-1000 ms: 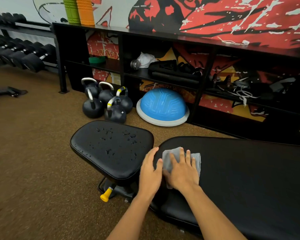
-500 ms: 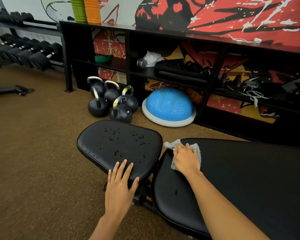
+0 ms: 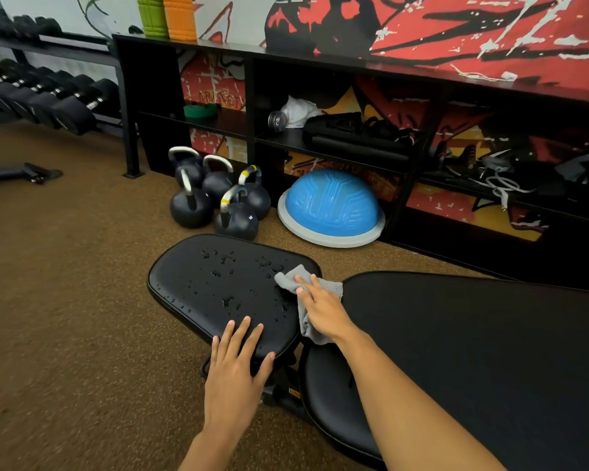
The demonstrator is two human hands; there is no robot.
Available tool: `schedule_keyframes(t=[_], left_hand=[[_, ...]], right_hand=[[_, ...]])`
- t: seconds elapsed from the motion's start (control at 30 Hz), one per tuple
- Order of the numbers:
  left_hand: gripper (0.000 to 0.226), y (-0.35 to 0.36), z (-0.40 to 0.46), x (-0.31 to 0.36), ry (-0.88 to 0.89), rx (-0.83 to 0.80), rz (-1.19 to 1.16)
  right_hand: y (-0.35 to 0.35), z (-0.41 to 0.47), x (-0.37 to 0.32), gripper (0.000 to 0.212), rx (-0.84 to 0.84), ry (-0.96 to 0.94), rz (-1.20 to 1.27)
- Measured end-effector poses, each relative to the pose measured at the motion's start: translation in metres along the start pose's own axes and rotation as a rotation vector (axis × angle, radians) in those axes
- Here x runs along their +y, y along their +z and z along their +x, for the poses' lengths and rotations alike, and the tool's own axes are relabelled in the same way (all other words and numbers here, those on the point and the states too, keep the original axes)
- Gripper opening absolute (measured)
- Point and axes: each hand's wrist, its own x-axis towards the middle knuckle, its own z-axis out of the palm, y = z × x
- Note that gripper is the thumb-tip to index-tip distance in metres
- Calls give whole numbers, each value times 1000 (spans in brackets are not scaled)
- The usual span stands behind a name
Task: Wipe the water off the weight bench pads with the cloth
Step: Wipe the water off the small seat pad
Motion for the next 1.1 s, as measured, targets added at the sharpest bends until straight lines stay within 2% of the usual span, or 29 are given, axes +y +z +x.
schedule_keyframes(t=[0.3, 0.47, 0.6, 0.73, 0.83, 0.97, 1.1], left_hand=[[76, -4, 0, 3, -20, -5, -18], [75, -8, 0, 4, -9, -16, -24], [74, -8, 0, 3, -8, -13, -21], [73, -7, 0, 4, -7, -11, -24], [74, -7, 0, 3, -5, -12, -20], [74, -3, 1, 2, -5, -6, -9], [72, 0, 1, 2, -14, -2, -8]], right_hand=[[6, -29, 3, 40, -83, -87, -4], [-2, -48, 3, 40, 1, -88, -8], [-6, -53, 12, 31, 78, -75, -31], [-5, -50, 17, 39, 96, -60, -165], [3, -41, 16, 40, 171, -9, -258], [16, -17, 9, 38, 281, 100, -199], [25, 10, 0, 43, 274, 150, -188]])
